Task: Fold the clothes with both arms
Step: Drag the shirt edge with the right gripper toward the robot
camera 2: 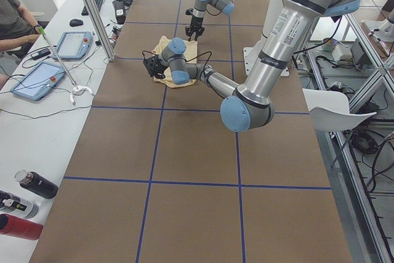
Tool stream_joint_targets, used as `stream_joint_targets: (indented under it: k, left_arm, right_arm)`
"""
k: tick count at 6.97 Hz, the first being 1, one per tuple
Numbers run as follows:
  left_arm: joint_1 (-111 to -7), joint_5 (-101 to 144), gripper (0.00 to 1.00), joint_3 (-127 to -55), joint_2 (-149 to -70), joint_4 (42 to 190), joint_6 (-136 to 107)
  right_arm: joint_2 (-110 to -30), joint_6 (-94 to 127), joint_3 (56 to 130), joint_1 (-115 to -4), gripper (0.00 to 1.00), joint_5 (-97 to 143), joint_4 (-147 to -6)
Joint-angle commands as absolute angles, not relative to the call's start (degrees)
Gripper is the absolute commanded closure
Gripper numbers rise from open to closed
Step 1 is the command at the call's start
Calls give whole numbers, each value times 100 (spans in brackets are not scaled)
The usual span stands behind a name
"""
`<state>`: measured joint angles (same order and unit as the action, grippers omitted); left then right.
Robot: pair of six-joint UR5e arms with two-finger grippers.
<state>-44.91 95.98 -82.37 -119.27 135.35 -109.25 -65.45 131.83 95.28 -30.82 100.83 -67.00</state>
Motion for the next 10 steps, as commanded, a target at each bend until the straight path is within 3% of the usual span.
stream_joint_targets:
  k: [1, 5, 7, 10]
  left_arm:
    - [-4491, 9598, 74, -8253, -11935, 13535, -10934]
    - [-4491, 9598, 74, -8253, -11936, 13535, -10934]
    - [-4491, 9633, 74, -8262, -11944, 13544, -10934]
    - [-4483, 9842, 74, -8472, -11936, 13535, -10934]
  right_arm:
    - [-6557, 13149, 9545, -3067, 100, 10099, -6680]
    - [-6644, 13096, 9728, -3269, 100, 10608, -6715]
    - [-7117, 13104, 10813, -3278, 100, 10652, -7605]
    - [-7962, 13201, 12310, -2219, 100, 10677, -8950]
